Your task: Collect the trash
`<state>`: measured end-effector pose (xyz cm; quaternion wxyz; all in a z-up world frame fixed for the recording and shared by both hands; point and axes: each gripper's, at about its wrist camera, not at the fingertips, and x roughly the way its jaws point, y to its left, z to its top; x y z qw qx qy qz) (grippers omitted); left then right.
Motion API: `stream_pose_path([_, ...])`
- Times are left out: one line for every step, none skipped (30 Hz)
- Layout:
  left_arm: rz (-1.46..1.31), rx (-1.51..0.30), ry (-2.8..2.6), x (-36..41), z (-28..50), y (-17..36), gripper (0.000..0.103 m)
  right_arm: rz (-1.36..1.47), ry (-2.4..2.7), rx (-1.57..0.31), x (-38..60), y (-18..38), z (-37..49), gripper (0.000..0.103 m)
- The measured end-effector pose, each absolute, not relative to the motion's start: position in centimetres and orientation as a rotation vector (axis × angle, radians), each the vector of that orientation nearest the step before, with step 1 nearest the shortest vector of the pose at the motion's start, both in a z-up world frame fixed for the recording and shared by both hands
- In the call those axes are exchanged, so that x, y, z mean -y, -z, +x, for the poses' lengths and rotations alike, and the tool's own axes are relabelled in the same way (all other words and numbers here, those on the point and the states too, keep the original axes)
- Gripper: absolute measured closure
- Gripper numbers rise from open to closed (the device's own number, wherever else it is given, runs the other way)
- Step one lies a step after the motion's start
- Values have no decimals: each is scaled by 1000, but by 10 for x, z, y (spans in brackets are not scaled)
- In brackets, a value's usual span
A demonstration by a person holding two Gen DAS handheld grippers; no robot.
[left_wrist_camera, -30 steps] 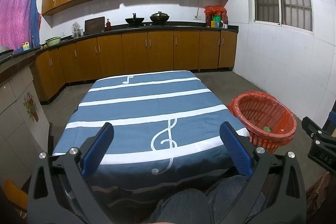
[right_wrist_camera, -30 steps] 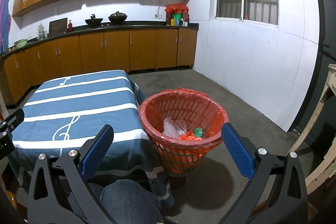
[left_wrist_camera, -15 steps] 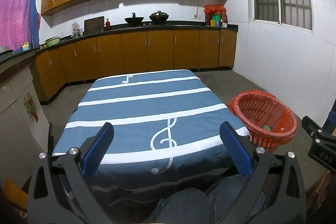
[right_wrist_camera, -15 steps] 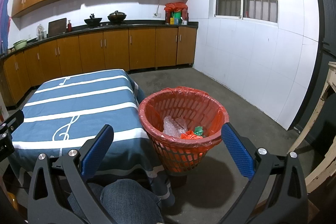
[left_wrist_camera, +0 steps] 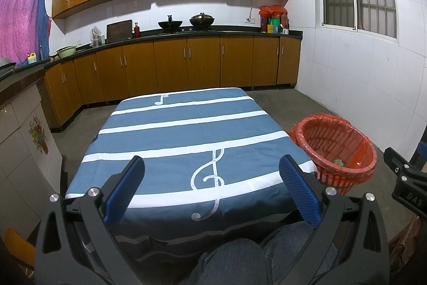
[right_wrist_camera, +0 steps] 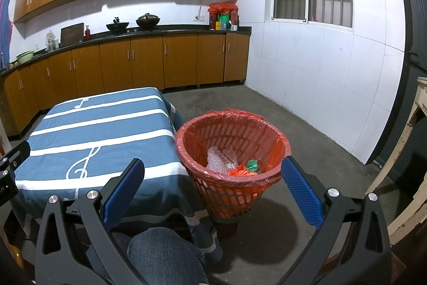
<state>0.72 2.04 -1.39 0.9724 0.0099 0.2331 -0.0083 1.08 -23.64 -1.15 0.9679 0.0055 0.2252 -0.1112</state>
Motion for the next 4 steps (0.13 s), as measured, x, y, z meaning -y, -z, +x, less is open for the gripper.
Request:
stream_pose_path([19,-471,18,-21,7,14,4,11,225,-456,237,11,11,2])
stream_pose_path([19,-472,18,-21,7,14,4,11,225,-456,237,11,12,2])
stream_pose_path([21,-471,17,-21,7,14,4,11,225,-456,237,11,11,2])
stream_pose_path([21,-472,18,-21,7,14,4,11,225,-456,237,11,11,2])
